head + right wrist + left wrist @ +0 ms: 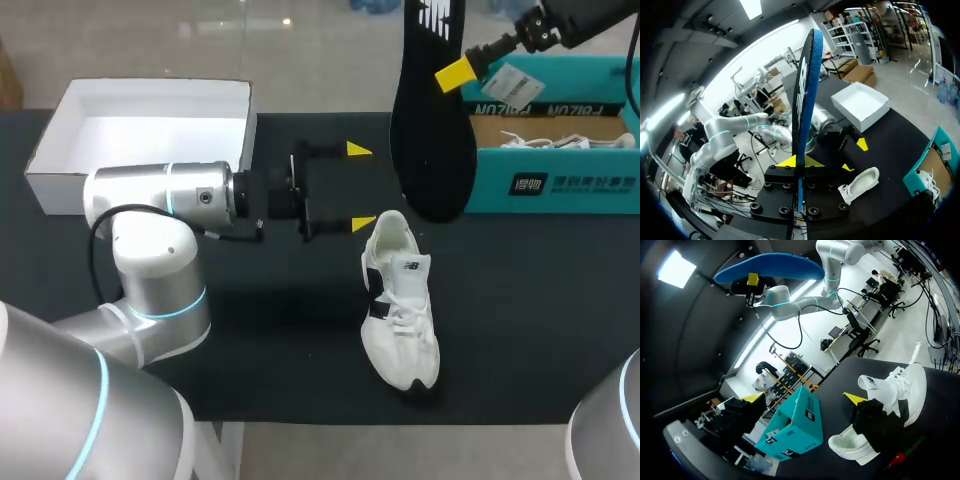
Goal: Take the shoe out of the shoebox, open the shoe tongue, remove and reinsert the insole, then place the shoe into the shoebox
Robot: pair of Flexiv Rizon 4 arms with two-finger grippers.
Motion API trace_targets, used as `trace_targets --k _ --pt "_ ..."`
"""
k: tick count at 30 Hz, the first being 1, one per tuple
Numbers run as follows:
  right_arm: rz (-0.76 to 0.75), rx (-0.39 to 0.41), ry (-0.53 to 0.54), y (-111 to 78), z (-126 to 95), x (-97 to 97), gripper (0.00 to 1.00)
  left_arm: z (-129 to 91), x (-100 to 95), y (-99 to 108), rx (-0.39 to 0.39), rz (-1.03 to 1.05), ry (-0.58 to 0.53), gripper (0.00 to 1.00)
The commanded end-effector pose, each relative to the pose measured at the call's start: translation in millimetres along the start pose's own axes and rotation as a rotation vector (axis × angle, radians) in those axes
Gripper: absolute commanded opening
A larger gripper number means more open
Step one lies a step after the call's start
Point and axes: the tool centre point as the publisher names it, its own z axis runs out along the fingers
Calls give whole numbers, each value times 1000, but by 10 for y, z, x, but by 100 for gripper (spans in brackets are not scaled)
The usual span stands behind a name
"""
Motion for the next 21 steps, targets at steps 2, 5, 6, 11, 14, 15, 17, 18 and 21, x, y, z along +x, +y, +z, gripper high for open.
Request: trace_targets --k 2,5,6,11,14,15,17,18,21 --pt "1 3 1 13 13 -11 0 53 -157 8 12 31 56 100" --pt "1 3 1 13 13 -11 0 80 -191 -6 17 62 90 100" --pt "1 3 1 13 13 -11 0 89 -199 -8 13 74 82 100" --pt "1 3 1 13 13 -11 0 105 -219 -6 8 72 62 100" --pt "1 3 1 13 13 -11 0 105 -219 -6 8 72 62 100" --pt "1 3 1 13 13 -11 0 105 -219 -6 8 72 62 100" --pt "1 3 1 13 13 -11 0 105 -219 -6 8 72 62 100" --pt "1 3 1 13 13 -11 0 105 -219 -6 8 72 62 100" --pt "1 3 1 13 13 -11 0 105 -219 -6 8 72 62 100"
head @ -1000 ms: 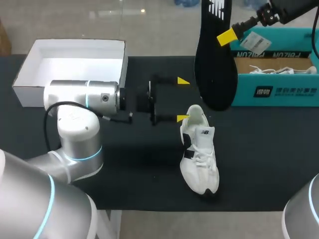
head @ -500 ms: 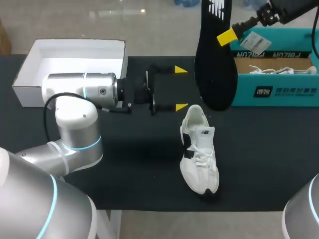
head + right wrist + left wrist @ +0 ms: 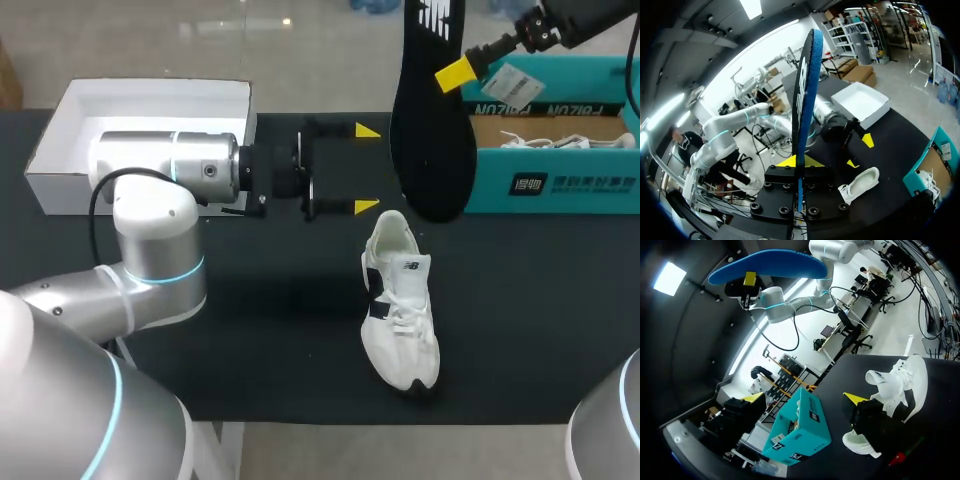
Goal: Take the shoe out of the shoebox, open the shoe tongue, remove and reinsert the insole, then place the shoe into the shoebox
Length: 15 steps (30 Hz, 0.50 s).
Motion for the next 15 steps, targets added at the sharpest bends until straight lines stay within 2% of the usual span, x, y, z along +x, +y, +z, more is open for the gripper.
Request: trace_targets --k 1,15 --pt "1 3 1 12 13 -11 0 15 4 3 -1 2 -3 100" --pt "1 3 1 12 13 -11 0 15 4 3 -1 2 -3 100"
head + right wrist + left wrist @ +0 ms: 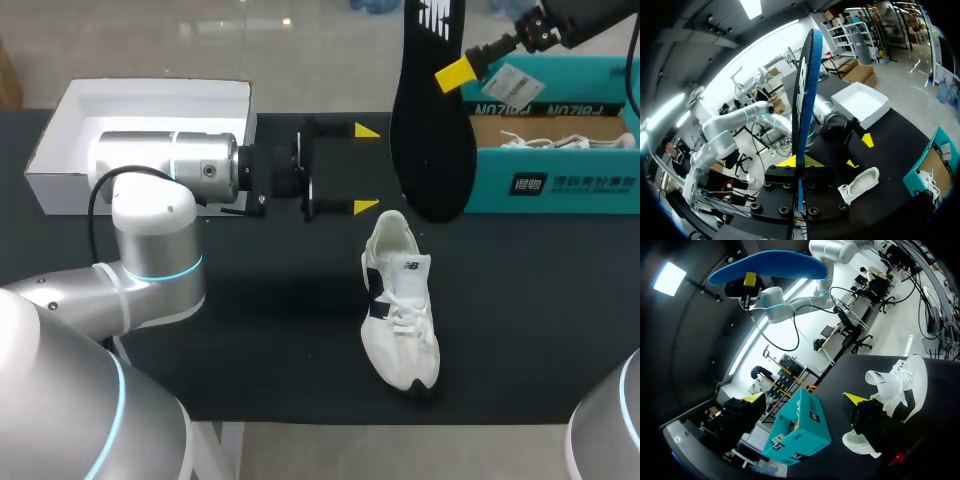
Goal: Take the shoe out of the shoebox, open the shoe tongue, remove and reinsert the insole, then place the shoe into the shoebox
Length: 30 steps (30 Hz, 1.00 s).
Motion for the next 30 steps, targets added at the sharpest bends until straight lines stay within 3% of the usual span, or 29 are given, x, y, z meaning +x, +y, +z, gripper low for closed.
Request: trace_targets --k 1,9,17,23,30 --pt "1 3 1 12 13 -11 0 24 6 8 -1 1 -2 100" --pt "1 3 1 12 13 -11 0 320 -109 -267 37 269 -92 100" --pt "1 3 1 12 13 -11 0 469 -132 -362 48 360 -145 100" --pt "1 3 1 12 13 -11 0 472 -299 -392 23 424 -136 100" --pt "1 3 1 12 13 -11 0 308 -497 -386 -2 478 -94 100"
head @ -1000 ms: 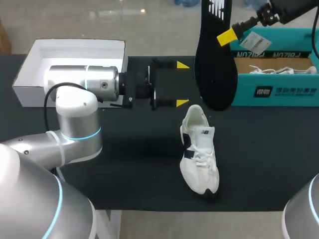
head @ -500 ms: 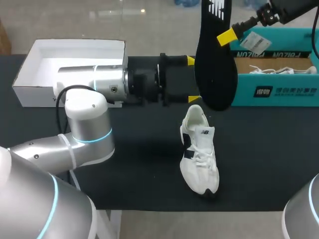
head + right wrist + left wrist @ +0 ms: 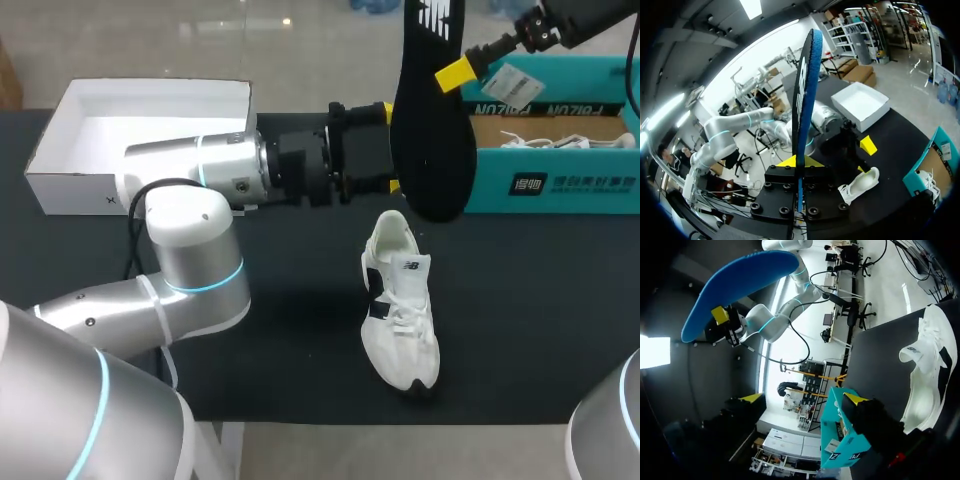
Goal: Take the shoe out of the shoebox, open the shoe tongue, remove and reinsert the insole, then place the shoe into the shoebox
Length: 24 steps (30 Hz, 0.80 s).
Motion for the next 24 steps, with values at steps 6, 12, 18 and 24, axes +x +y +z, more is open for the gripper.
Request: trace_targets --k 6,12,18,24 --pt "1 3 1 12 13 -11 0 -279 -163 50 29 -26 44 100" --pt "1 3 1 12 13 -11 0 -414 -193 67 54 -28 67 100" --pt "1 3 1 12 13 -11 0 -378 -192 16 88 25 101 100" --pt "79 -25 39 -157 21 -63 0 -378 -192 16 88 25 101 100"
